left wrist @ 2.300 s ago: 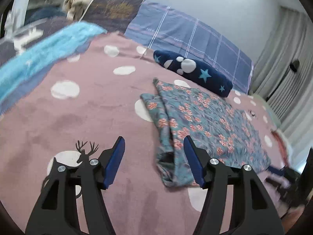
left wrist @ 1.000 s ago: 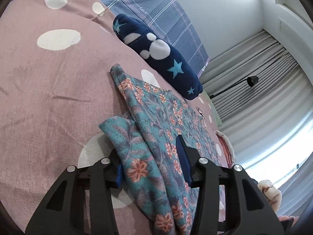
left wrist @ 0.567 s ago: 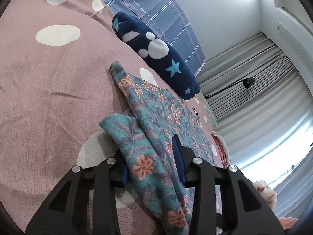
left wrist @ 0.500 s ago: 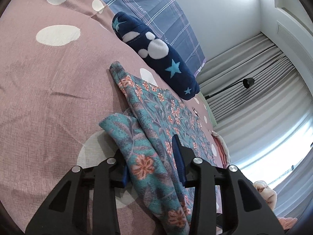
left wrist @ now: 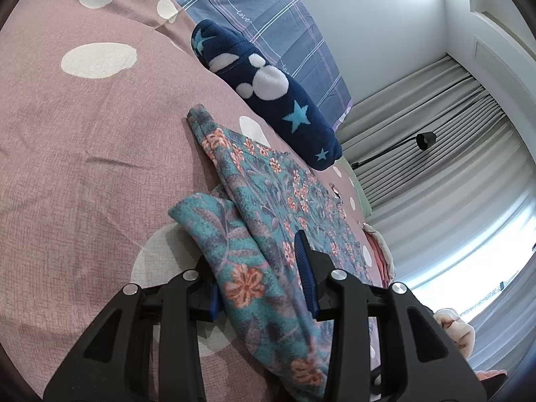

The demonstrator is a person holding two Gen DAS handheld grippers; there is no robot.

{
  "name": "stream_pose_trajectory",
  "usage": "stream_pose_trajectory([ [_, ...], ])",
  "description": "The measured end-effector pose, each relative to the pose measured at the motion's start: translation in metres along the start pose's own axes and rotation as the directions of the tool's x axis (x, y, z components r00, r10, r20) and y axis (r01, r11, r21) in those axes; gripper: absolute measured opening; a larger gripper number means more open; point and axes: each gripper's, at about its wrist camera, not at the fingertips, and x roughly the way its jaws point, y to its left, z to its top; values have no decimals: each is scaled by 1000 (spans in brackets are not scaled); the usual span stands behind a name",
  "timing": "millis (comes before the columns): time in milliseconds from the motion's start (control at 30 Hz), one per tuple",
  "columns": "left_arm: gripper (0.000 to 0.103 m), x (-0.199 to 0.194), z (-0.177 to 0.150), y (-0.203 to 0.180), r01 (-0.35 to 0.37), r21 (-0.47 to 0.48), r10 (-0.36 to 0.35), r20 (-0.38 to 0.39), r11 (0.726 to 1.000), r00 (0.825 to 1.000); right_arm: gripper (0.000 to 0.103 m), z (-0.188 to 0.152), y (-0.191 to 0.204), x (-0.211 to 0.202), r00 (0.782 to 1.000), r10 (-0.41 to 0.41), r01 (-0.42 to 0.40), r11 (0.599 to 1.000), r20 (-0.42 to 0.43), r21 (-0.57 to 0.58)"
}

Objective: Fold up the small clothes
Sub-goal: 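Grasp the edge of the folded teal shirt with the right gripper, then lift the shirt edge with the right gripper and fold it over the shirt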

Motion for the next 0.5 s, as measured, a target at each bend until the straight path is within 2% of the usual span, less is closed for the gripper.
stream_pose_trajectory([
  [67,14,5,1,0,-34,-26,34,-13,999,999,13,-2,-7,0,1000,4,-4,999,2,35],
  [133,11,9,5,-2,-50,-55,49,-20,997,999,11,-3,-23,-3,998,60,-62,993,18,102],
  [200,10,10,10,-13,-71,-52,70,-17,996,997,10,-4,-42,-8,994,102,-107,980,43,169],
  [333,10,13,18,-59,-109,24,109,5,994,994,10,-11,-77,-26,988,113,-136,958,102,254],
  [500,10,43,28,-128,-187,132,191,-12,973,982,11,-33,-132,-46,977,143,-194,901,157,388],
])
